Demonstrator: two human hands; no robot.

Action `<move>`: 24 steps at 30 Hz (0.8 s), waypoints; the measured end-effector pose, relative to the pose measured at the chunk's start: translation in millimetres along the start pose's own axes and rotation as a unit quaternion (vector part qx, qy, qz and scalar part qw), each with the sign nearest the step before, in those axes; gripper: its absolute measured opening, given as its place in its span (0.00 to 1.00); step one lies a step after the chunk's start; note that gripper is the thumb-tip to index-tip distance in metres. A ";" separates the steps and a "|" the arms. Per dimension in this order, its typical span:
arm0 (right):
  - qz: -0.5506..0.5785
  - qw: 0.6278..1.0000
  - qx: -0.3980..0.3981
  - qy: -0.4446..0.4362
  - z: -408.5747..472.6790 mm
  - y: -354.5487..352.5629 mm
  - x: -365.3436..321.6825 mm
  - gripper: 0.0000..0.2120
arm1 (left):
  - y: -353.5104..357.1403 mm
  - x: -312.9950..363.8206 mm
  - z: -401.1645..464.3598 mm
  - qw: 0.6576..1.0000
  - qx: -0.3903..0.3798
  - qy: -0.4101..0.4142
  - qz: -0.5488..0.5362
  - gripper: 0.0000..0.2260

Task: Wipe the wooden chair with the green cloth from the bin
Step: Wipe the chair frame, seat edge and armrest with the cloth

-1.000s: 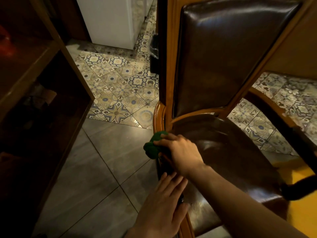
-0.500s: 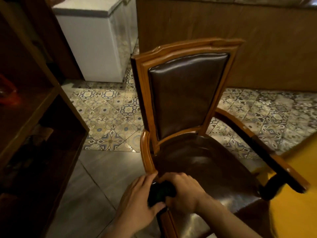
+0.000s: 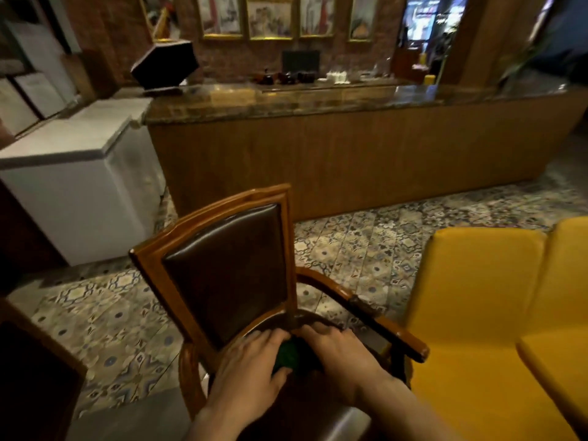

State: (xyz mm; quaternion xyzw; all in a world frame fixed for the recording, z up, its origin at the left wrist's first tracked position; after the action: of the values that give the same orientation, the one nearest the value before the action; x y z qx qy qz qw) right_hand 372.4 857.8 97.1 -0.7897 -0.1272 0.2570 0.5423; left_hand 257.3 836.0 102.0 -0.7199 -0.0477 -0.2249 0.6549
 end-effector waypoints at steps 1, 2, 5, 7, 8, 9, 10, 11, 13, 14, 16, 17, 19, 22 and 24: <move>-0.008 1.000 0.022 0.008 -7.0 -14.5 5.5 0.30 | -10.2 12.0 7.6 1.000 0.010 0.007 0.017 0.21; -0.012 0.999 0.046 0.014 -13.4 -27.7 11.6 0.30 | -20.0 23.4 15.0 0.999 0.024 0.016 0.028 0.21; -0.002 0.994 0.104 0.022 -27.1 -65.3 25.7 0.27 | -42.6 51.3 37.9 0.996 0.046 0.051 0.061 0.22; -0.009 0.991 0.129 0.025 -27.1 -81.3 34.7 0.27 | -50.5 59.6 55.9 0.994 0.050 0.069 0.073 0.22; -0.013 0.990 0.138 0.030 -24.7 -86.4 39.4 0.27 | -52.5 61.1 64.9 0.993 0.052 0.076 0.075 0.22; -0.011 0.988 0.150 0.038 -20.3 -89.9 46.0 0.26 | -52.8 61.5 75.9 0.992 0.052 0.083 0.075 0.22; -0.009 0.985 0.165 0.047 -14.1 -91.5 52.8 0.26 | -51.6 60.6 88.0 0.992 0.050 0.091 0.077 0.22; -0.005 0.982 0.178 0.059 -6.6 -91.3 60.7 0.25 | -49.3 58.6 101.5 0.991 0.046 0.099 0.079 0.22; 0.004 0.977 0.192 0.093 13.8 -85.4 80.0 0.24 | -37.3 50.6 133.5 0.989 0.031 0.121 0.076 0.23; 0.006 0.976 0.191 0.108 23.6 -81.0 89.2 0.24 | -30.7 47.4 147.5 0.988 0.023 0.134 0.076 0.23; 0.017 0.971 0.192 0.145 50.2 -69.7 112.1 0.24 | -12.7 37.0 183.8 0.983 -0.003 0.169 0.073 0.24; 0.027 0.967 0.192 0.164 64.0 -64.3 123.3 0.25 | -3.6 30.6 202.8 0.980 -0.020 0.183 0.068 0.24; 0.046 0.960 0.187 0.204 91.9 -52.7 143.9 0.26 | 15.0 15.3 240.1 0.976 -0.042 0.207 0.054 0.24; 0.069 0.947 0.167 0.265 124.1 -27.4 166.8 0.28 | 44.7 -4.0 277.9 0.966 -0.078 0.242 0.043 0.23; 0.080 0.938 0.158 0.296 146.6 -9.8 179.2 0.29 | 66.4 -18.2 304.0 0.958 -0.102 0.267 0.035 0.23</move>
State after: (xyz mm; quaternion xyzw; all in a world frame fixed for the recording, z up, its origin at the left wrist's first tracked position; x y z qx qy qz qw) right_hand 443.2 1063.5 17.2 -0.7417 0.1454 0.0707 0.6510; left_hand 344.6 1124.2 21.3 -0.6978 0.1777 -0.3893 0.5744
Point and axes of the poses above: each hand's wrist, its own z-axis towards the middle knuckle, its own y-axis out of the palm, x = y × z, the point moved 9 cm from there along z, towards the middle knuckle, and after that the axes turned 6 degrees about -x, right-handed, at the moved point
